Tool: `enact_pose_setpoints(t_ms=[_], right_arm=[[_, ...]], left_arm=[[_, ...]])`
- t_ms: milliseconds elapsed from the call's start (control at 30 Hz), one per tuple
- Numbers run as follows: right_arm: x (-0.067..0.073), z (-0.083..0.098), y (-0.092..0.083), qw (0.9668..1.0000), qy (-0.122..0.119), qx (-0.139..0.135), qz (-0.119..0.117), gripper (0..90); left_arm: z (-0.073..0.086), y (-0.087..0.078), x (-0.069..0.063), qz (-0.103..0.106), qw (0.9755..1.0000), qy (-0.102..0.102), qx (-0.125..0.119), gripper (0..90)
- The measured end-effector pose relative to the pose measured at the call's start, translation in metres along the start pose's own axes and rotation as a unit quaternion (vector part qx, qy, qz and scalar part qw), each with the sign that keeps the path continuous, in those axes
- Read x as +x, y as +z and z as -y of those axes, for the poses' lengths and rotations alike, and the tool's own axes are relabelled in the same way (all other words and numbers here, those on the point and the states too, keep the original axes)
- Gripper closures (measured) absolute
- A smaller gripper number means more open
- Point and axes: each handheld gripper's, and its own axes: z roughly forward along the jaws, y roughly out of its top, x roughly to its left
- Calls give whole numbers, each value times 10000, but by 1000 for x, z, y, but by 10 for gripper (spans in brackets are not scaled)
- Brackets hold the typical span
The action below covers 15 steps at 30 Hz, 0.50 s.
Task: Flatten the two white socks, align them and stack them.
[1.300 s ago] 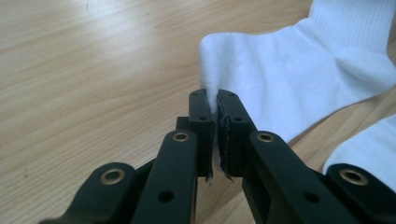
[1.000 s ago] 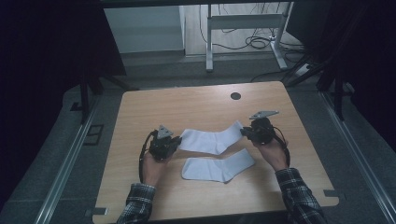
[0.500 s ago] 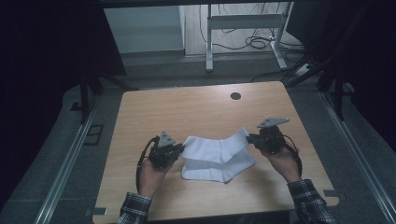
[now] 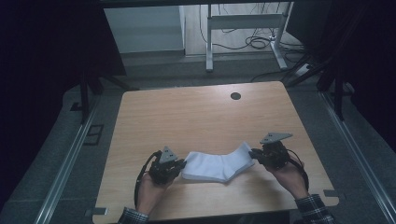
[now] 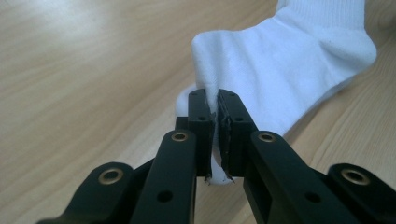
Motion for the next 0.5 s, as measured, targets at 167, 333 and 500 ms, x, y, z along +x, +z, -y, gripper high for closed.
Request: enact_pose_setpoints(t_ms=[167, 333, 500], right_arm=[[-1, 9, 9, 9999, 60, 120, -37, 790], [-2, 16, 18, 9995, 73, 302, -10, 765], [-6, 19, 18, 9994, 74, 300, 138, 679]], left_arm=[[9, 12, -1, -53, 9998, 31, 209, 840], [16, 26, -2, -125, 9991, 63, 399, 831], [14, 23, -3, -305, 9994, 11, 180, 636]])
